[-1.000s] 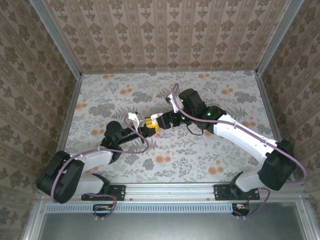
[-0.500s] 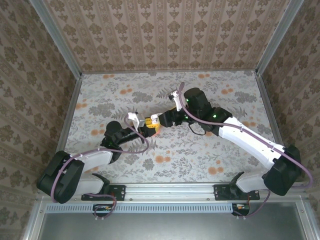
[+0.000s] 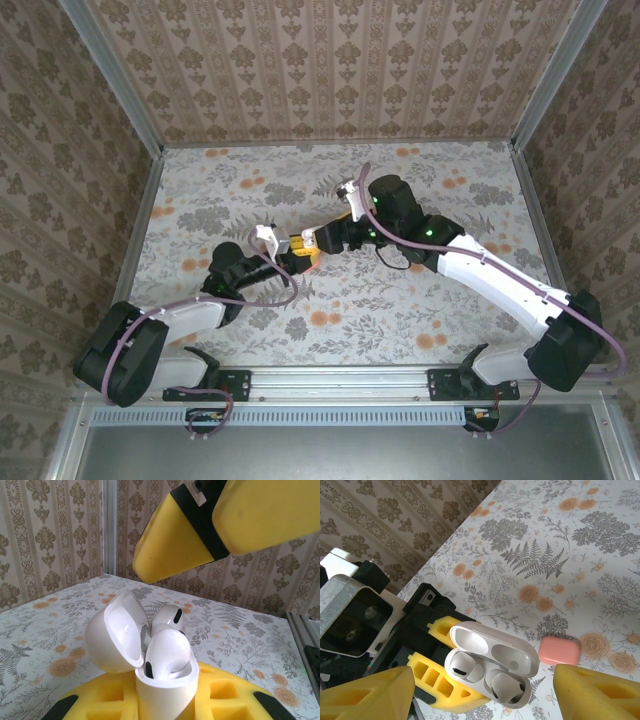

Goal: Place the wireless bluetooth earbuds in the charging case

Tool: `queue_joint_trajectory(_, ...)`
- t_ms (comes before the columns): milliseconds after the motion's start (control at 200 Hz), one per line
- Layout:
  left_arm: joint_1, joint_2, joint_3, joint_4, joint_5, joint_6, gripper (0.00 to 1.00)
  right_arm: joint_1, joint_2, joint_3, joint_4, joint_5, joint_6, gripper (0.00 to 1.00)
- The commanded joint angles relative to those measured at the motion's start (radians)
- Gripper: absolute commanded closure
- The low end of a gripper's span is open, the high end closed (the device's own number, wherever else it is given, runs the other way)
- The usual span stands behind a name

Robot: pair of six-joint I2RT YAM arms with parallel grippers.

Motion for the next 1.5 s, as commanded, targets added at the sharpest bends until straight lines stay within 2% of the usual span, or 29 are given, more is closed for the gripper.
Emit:
queue_joint_trajectory(0,-0.007,-0.002,0.034,0.031,0.002,-0.018,0.88,-0.001,0.021,-0.010,0.021,-0.036,0.011,0.25)
queue_joint_trajectory(300,-0.009,-0.002,0.038,0.032,0.004,-0.023,0.88,-0.001,0.069,0.005,0.007,-0.024,0.018,0.24)
queue_joint_trajectory(535,-0.009,-0.007,0.032,0.026,0.002,-0.021,0.88,-0.030,0.040,0.002,-0.029,0.024,0.061,0.25)
queue_joint_trajectory(735,-0.010,-0.013,0.029,0.018,-0.001,-0.019,0.88,-0.018,-0.044,-0.005,-0.052,-0.004,0.091,0.36)
queue_joint_trajectory(940,-0.011,-0.005,0.032,0.015,-0.003,-0.017,0.88,0.032,-0.023,0.016,-0.107,0.046,0.133,0.41)
queue_joint_trajectory(1090,-0.013,0.003,0.038,0.019,0.004,-0.021,0.88,0.035,-0.004,0.014,-0.109,0.097,0.158,0.39)
queue_joint_trajectory(1495,-0.014,-0.002,0.031,0.019,-0.005,-0.021,0.88,0.042,0.052,0.036,-0.063,0.059,0.160,0.32)
